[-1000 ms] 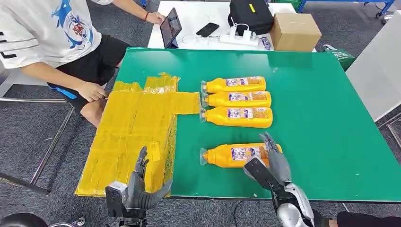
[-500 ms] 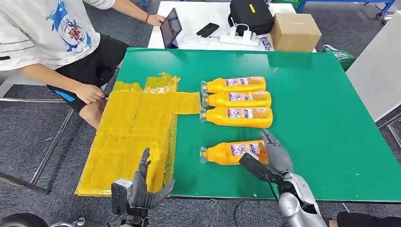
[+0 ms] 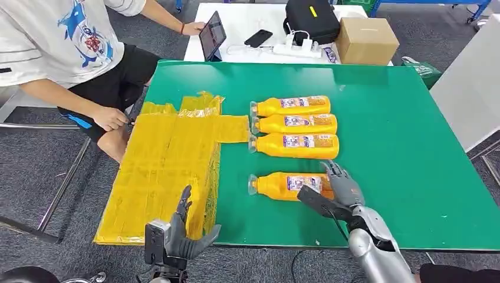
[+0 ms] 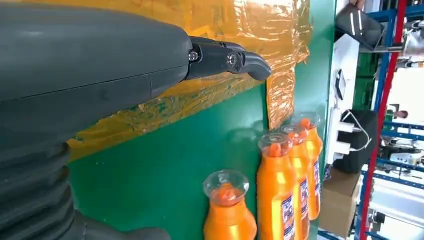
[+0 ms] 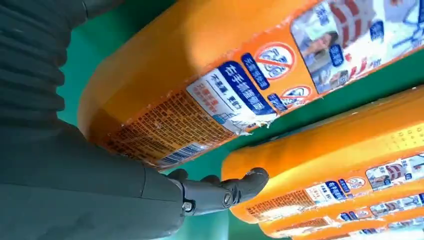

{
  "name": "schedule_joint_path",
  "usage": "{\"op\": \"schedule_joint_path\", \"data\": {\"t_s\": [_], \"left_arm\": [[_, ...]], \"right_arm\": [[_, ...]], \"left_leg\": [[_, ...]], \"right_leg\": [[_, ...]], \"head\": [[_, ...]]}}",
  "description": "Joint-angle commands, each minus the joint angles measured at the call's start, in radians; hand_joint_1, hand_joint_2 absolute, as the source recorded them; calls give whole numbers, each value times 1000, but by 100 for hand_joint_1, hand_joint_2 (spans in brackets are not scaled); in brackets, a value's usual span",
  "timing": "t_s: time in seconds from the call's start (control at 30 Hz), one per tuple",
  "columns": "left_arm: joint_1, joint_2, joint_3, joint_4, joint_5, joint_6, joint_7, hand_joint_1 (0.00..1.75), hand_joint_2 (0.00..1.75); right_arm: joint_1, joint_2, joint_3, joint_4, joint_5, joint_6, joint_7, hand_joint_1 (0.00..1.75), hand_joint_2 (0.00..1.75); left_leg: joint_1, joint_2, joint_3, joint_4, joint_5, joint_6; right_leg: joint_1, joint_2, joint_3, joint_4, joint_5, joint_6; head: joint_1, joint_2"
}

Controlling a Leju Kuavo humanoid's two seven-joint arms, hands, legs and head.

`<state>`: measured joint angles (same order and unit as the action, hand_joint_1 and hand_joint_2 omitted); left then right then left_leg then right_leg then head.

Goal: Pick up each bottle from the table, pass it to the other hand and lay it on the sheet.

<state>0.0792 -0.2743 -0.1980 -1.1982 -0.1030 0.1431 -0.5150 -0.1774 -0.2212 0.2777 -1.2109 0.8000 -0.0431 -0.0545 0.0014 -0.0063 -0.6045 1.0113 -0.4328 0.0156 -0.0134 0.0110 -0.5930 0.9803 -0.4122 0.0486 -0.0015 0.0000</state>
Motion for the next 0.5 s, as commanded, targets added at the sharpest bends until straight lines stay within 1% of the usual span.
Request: {"op": "schedule_joint_path", "data": {"t_s": [0.03,0.07,0.2,0.23,0.27,0.3,0.33,0.37,0.4,0.5], "left_arm": [[-53,10,6,113,13,-12,8,0,175],[-57,11,5,120,14,-15,7,0,175],[-69,12,3,141,19,-20,3,0,175],[-71,12,3,144,21,-21,1,0,175],[-72,12,3,146,21,-21,1,0,175],[-75,11,2,151,23,-22,0,0,175],[-78,12,-1,157,25,-23,-1,0,175],[-81,12,-4,163,28,-24,-2,0,175],[-83,12,-4,165,29,-23,-3,0,175],[-83,13,-5,166,30,-23,-4,0,175]], "right_arm": [[-89,-38,86,201,-66,70,-14,0,175],[-101,-53,94,210,-92,106,-11,0,175],[-133,-81,113,233,-129,147,-13,0,175],[-137,-80,114,236,-138,146,-14,5,175],[-142,-79,119,237,-141,148,-13,23,175],[-147,-78,125,241,-159,159,-16,61,175],[-150,-78,133,245,-178,163,-19,134,175],[-151,-80,144,252,-193,161,-19,143,175],[-148,-78,142,254,-202,160,-22,155,175],[-143,-79,146,254,-208,157,-24,155,175]], "left_leg": [[1,0,4,-2,0,-1],[1,0,4,-1,0,-1],[1,1,6,-1,0,-1],[2,1,6,-1,0,-1],[0,1,7,-1,0,0],[1,1,7,-1,0,-1],[0,2,7,-1,0,0],[0,2,7,-1,0,1],[1,3,7,-2,1,0],[1,2,8,-2,1,0]], "right_leg": [[1,-1,5,-2,0,-1],[1,-1,4,-2,0,-1],[1,-1,6,-3,1,-2],[2,-1,7,-3,2,-2],[1,0,6,-2,1,-1],[1,0,7,-3,2,-1],[1,0,6,-2,2,-1],[1,1,6,-2,3,-3],[2,1,7,-4,4,-4],[1,0,7,-3,4,-3]], "head": [[0,0],[0,0],[0,0],[0,0],[0,0],[0,0],[0,0],[0,0],[0,0],[0,0]]}}
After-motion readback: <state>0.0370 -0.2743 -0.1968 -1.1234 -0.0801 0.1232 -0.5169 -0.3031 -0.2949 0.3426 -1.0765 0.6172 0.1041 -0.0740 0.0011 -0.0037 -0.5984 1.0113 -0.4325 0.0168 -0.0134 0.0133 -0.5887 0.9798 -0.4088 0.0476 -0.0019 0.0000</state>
